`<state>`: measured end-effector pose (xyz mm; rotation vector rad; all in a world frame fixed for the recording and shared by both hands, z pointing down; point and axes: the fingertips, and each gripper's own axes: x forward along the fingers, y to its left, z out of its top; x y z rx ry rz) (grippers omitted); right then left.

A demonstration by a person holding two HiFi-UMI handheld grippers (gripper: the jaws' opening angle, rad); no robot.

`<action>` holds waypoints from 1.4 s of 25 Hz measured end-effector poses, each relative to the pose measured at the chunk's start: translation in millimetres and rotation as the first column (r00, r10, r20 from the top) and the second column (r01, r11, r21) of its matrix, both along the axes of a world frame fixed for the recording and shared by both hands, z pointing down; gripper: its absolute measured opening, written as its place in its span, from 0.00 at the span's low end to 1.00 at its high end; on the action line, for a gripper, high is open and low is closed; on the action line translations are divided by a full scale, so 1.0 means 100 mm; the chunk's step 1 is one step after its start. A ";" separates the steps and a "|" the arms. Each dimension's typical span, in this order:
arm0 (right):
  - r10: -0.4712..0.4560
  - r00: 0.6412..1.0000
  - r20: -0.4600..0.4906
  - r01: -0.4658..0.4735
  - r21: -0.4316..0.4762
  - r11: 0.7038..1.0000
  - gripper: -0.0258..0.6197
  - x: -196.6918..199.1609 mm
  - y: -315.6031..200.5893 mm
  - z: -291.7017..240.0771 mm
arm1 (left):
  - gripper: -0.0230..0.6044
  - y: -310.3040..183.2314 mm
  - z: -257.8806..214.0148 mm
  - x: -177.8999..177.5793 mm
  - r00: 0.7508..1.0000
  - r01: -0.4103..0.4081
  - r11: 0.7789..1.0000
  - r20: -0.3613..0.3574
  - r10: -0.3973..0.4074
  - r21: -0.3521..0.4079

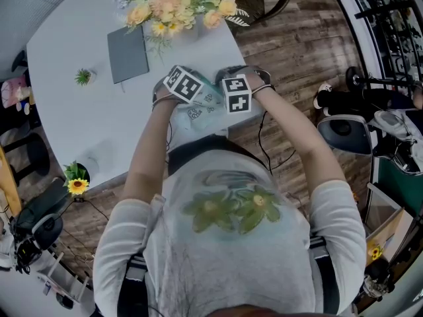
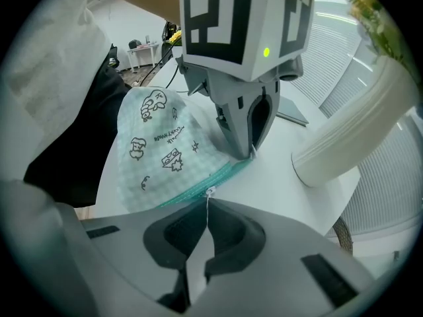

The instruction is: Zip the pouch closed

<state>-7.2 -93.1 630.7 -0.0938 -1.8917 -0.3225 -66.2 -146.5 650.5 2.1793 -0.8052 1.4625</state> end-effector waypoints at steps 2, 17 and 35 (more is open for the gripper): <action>0.005 1.000 0.005 -0.005 -0.001 1.000 0.07 0.01 0.01 0.00 | 0.07 0.00 0.00 0.00 1.000 0.003 1.000 -0.002 -0.003 0.002; 0.002 1.000 0.002 -0.002 -0.005 1.000 0.07 0.08 0.07 0.00 | 0.07 0.00 0.01 -0.01 1.000 0.005 1.000 0.005 -0.005 0.020; -0.002 1.000 -0.012 0.002 -0.020 1.000 0.07 0.16 0.13 0.00 | 0.07 0.00 -0.01 -0.01 1.000 0.011 0.999 0.006 -0.011 0.031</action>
